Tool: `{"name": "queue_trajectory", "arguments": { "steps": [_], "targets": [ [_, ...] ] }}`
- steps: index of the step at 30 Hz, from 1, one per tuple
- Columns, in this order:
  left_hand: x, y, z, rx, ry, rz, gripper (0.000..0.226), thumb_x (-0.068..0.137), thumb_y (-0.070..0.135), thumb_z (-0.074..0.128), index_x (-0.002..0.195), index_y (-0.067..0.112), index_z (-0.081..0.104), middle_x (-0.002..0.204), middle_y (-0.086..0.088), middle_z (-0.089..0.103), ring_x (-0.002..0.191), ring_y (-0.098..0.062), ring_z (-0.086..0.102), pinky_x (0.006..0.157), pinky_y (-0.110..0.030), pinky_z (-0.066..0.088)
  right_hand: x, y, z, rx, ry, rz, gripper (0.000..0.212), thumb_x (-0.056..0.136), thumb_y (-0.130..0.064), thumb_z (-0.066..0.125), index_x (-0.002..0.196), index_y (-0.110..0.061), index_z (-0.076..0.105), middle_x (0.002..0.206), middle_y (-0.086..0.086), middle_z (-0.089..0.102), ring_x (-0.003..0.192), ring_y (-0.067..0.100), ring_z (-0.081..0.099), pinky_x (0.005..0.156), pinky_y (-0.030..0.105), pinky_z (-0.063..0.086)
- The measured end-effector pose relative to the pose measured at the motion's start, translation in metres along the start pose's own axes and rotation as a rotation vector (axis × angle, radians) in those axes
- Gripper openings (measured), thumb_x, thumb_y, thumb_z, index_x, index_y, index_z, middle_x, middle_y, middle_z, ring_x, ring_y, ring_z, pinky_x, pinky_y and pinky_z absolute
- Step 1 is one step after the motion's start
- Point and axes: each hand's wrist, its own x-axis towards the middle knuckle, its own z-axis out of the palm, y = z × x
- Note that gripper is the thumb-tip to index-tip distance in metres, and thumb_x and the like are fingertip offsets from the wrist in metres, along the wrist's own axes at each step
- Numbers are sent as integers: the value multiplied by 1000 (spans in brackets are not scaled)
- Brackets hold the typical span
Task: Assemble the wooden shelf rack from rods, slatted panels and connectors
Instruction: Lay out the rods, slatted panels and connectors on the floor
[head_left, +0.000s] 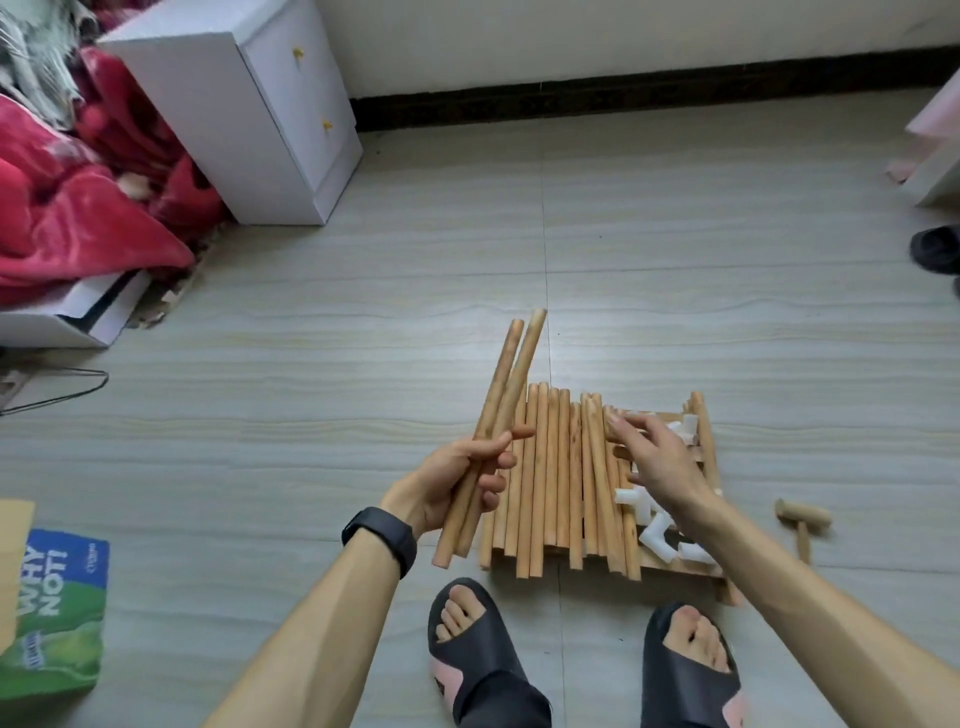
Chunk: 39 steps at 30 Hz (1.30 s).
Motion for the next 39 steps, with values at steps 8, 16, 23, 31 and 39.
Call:
{"name": "queue_trajectory", "arguments": {
  "steps": [8, 16, 23, 31, 39],
  "targets": [
    [-20, -1, 2, 285, -249, -170, 25, 104, 24, 53, 127, 15, 60, 81, 5, 52, 53, -3, 47, 54, -17, 46, 19, -62, 44, 223, 38, -109, 27, 107, -46, 42, 129, -31, 46, 99, 1, 73, 83, 26, 76, 59, 28, 56],
    [6, -19, -41, 604, 260, -144, 18, 101, 29, 58, 110, 14, 58, 76, 4, 49, 52, -7, 42, 51, -23, 40, 40, -5, 52, 41, 25, 24, 40, 104, -43, 51, 139, -24, 46, 111, -1, 69, 82, 18, 76, 66, 31, 60],
    [33, -45, -147, 1133, 1100, -202, 26, 102, 22, 41, 124, 8, 40, 119, -18, 62, 99, -38, 62, 74, -39, 44, 53, 64, 32, -857, 222, -49, 48, 94, -51, 54, 129, -18, 52, 112, -3, 61, 91, 16, 58, 71, 36, 48],
    [58, -67, -178, 1219, 1192, -178, 56, 99, 11, 43, 150, 18, 21, 129, -21, 40, 113, -43, 49, 85, -53, 47, 67, 73, 28, -1276, 200, 67, 72, 92, -71, 45, 126, -9, 54, 110, 8, 66, 96, 30, 65, 66, 37, 43],
    [54, -44, -147, 1304, 1110, -249, 68, 92, 10, 50, 153, 20, 24, 152, -12, 31, 133, -33, 38, 98, -47, 47, 80, 58, 34, -1334, 64, 181, 79, 95, -57, 52, 144, 2, 34, 107, 15, 68, 97, 35, 65, 64, 37, 42]
  ]
}}
